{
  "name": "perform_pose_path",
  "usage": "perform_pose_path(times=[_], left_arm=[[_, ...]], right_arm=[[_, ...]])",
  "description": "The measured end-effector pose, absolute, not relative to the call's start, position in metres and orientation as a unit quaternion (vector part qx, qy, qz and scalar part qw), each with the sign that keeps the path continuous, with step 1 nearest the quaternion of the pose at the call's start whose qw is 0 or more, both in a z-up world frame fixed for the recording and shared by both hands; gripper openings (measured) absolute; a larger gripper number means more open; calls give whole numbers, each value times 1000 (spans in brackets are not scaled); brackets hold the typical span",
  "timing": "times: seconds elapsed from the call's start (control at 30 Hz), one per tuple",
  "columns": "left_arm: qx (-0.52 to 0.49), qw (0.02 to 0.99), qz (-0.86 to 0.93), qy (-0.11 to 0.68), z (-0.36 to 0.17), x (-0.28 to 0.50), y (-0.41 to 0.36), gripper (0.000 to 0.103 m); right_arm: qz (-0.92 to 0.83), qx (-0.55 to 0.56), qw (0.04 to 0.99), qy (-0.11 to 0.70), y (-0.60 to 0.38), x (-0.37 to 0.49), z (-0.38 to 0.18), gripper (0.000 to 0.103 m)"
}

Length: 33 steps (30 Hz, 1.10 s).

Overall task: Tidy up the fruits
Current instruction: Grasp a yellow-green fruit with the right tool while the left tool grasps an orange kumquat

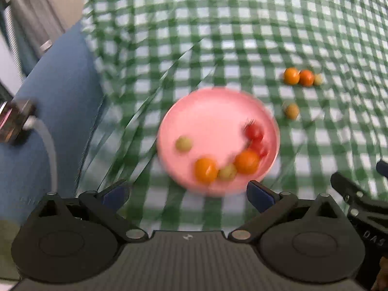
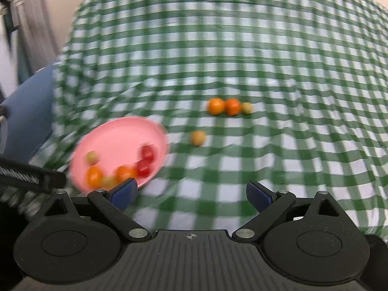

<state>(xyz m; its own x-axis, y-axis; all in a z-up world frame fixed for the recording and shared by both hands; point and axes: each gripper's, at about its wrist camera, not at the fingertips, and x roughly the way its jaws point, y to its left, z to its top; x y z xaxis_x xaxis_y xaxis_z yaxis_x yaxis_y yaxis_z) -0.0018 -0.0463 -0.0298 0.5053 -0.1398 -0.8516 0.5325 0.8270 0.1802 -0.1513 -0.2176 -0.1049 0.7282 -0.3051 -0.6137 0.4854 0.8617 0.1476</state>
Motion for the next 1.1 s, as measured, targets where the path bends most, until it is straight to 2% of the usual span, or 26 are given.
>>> perform_pose_path(times=[0.33, 0.53, 0.73, 0.93, 1.03, 1.07, 1.1], left_arm=[[209, 828, -273, 444, -57, 82, -193, 103], [243, 797, -307, 460, -110, 117, -274, 103], [263, 778, -296, 488, -150, 144, -314, 103], [238, 776, -303, 499, -155, 163, -320, 103], [229, 776, -306, 502, -154, 169, -317, 102], [221, 778, -308, 501, -151, 169, -315, 99], [207, 779, -314, 502, -149, 170, -310, 83]], right_arm=[[-336, 107, 902, 247, -334, -81, -145, 97], [-311, 86, 903, 285, -377, -12, -187, 97], [-287, 91, 913, 276, -391, 10, -210, 99], [-283, 83, 917, 269, -388, 12, -213, 98], [-269, 62, 925, 261, -376, 14, -210, 83], [-261, 56, 928, 259, -372, 23, -209, 68], [-251, 52, 931, 259, -370, 23, -208, 44]])
